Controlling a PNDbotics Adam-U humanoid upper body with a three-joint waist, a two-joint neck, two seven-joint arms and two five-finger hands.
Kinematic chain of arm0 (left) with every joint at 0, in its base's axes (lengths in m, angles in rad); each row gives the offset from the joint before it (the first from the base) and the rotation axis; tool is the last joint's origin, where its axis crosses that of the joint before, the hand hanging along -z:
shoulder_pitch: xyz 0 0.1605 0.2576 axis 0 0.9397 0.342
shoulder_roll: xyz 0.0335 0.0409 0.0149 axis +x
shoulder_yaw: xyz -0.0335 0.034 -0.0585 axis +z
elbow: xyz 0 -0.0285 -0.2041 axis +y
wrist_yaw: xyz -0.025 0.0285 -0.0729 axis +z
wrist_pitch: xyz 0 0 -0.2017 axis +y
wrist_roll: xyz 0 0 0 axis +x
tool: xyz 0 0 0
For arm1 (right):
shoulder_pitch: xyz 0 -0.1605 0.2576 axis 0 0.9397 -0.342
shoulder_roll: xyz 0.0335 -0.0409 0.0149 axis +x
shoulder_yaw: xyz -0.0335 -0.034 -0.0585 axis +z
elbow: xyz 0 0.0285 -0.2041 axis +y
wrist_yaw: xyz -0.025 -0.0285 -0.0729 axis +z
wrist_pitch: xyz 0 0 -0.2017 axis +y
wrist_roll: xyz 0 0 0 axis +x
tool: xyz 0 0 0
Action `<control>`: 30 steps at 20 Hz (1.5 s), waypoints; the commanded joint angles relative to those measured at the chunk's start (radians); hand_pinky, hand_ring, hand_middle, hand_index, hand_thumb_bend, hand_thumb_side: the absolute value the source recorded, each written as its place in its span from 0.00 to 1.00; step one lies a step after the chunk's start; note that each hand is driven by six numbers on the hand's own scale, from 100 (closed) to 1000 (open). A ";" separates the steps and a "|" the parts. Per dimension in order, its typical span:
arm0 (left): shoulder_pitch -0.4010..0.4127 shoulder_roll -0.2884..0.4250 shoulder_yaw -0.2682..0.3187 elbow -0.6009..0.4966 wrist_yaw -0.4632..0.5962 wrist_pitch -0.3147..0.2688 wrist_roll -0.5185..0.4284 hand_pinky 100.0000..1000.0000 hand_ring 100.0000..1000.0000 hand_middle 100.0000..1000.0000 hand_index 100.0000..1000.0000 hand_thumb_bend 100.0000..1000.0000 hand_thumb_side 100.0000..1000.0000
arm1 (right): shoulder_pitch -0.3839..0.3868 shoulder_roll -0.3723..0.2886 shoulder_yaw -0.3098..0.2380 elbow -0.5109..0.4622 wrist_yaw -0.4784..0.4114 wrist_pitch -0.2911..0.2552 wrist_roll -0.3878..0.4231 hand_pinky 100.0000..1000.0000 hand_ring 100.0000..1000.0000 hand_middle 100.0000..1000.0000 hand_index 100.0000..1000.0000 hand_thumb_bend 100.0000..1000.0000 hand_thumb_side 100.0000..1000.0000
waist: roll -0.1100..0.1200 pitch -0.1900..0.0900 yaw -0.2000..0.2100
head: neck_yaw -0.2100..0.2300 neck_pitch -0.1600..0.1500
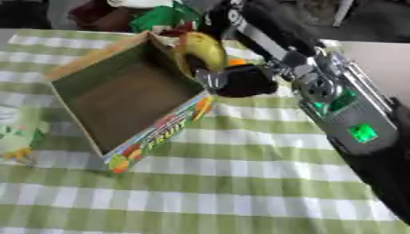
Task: Pick up objects on the table and place them in the box.
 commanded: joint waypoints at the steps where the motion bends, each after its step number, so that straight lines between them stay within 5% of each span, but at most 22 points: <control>1: -0.009 0.020 0.007 -0.017 0.004 -0.002 -0.003 0.40 0.58 0.61 0.71 0.00 0.78 | -0.064 0.032 0.017 0.013 0.015 0.040 0.042 0.67 0.65 0.28 0.54 0.00 0.22 | 0.006 -0.018 0.002 | -0.001 -0.007; 11: -0.015 0.021 0.001 -0.017 0.006 -0.010 -0.008 0.40 0.58 0.61 0.71 0.00 0.78 | -0.184 0.168 0.056 0.127 0.096 0.109 0.093 0.67 0.65 0.28 0.55 0.00 0.21 | 0.009 -0.013 0.004 | -0.022 0.004; 28: -0.018 0.018 -0.002 -0.017 0.008 -0.012 -0.014 0.40 0.58 0.62 0.71 0.00 0.78 | -0.227 0.277 0.093 0.313 0.236 0.081 0.040 0.67 0.66 0.29 0.56 0.00 0.21 | 0.013 -0.003 0.014 | -0.026 -0.003; 30: -0.021 0.017 -0.001 -0.017 0.006 -0.012 -0.014 0.40 0.58 0.62 0.71 0.00 0.78 | -0.213 0.268 0.108 0.331 0.240 0.077 0.048 0.69 0.72 0.40 0.67 0.00 0.18 | 0.009 0.007 0.009 | -0.021 -0.019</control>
